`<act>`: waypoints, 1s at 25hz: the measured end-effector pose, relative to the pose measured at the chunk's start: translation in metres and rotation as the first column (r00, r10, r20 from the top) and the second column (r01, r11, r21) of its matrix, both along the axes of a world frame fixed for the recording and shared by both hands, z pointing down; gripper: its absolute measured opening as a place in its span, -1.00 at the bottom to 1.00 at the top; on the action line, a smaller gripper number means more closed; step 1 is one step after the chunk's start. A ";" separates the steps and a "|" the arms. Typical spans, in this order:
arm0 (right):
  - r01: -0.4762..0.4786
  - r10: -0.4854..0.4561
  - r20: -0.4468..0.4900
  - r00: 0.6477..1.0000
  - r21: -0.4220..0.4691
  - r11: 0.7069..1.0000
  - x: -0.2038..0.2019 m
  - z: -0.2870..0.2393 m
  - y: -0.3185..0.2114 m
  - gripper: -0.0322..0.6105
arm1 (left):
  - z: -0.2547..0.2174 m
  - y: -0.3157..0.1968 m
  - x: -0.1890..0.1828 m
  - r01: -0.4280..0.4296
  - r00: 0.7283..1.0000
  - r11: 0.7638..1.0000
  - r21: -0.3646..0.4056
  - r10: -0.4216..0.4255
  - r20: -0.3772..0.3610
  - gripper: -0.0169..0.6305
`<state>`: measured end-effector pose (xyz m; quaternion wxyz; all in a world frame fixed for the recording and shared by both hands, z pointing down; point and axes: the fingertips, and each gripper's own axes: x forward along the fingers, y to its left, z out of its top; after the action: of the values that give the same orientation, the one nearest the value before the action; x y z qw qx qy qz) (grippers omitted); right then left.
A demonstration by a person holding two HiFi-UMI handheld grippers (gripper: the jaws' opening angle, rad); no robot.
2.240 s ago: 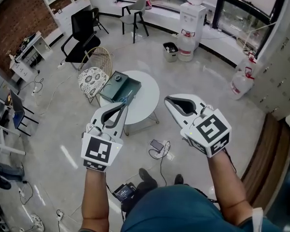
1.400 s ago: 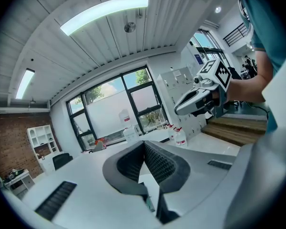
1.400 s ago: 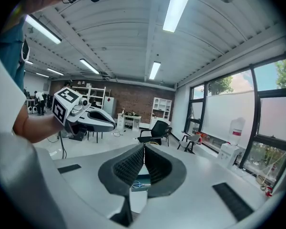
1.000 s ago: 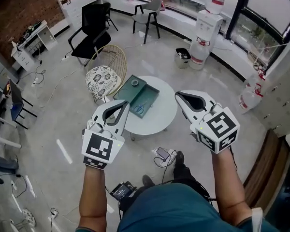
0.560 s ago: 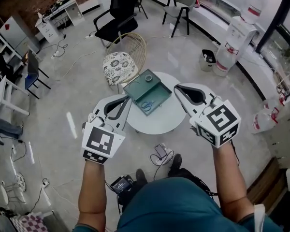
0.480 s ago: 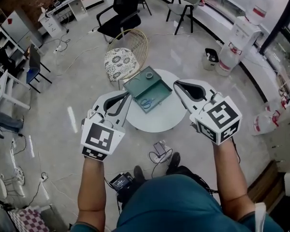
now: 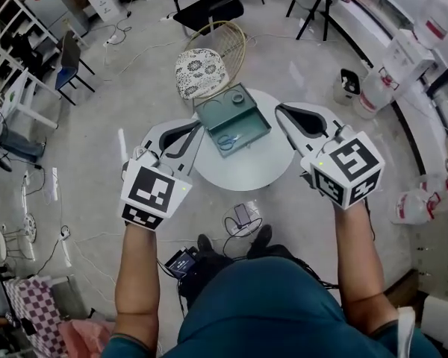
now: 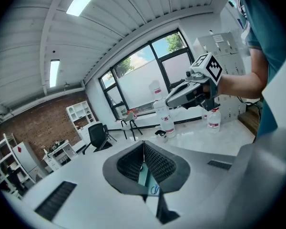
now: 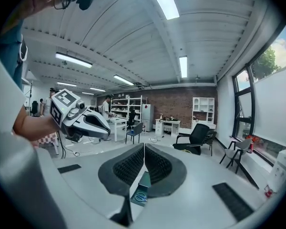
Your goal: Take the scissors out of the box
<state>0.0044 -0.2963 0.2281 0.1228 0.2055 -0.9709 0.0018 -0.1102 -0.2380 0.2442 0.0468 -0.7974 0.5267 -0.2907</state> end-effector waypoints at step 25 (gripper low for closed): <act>-0.123 0.122 -0.018 0.992 -0.113 0.986 0.036 0.094 -0.091 -0.78 | 0.130 -0.097 -0.002 -0.072 0.996 0.970 -0.232 0.081 0.028 -0.88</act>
<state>0.0403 -0.3871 0.3225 0.1393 0.2574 -0.9541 0.0634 -0.1118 -0.3348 0.3745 -0.0252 -0.8116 0.4572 -0.3630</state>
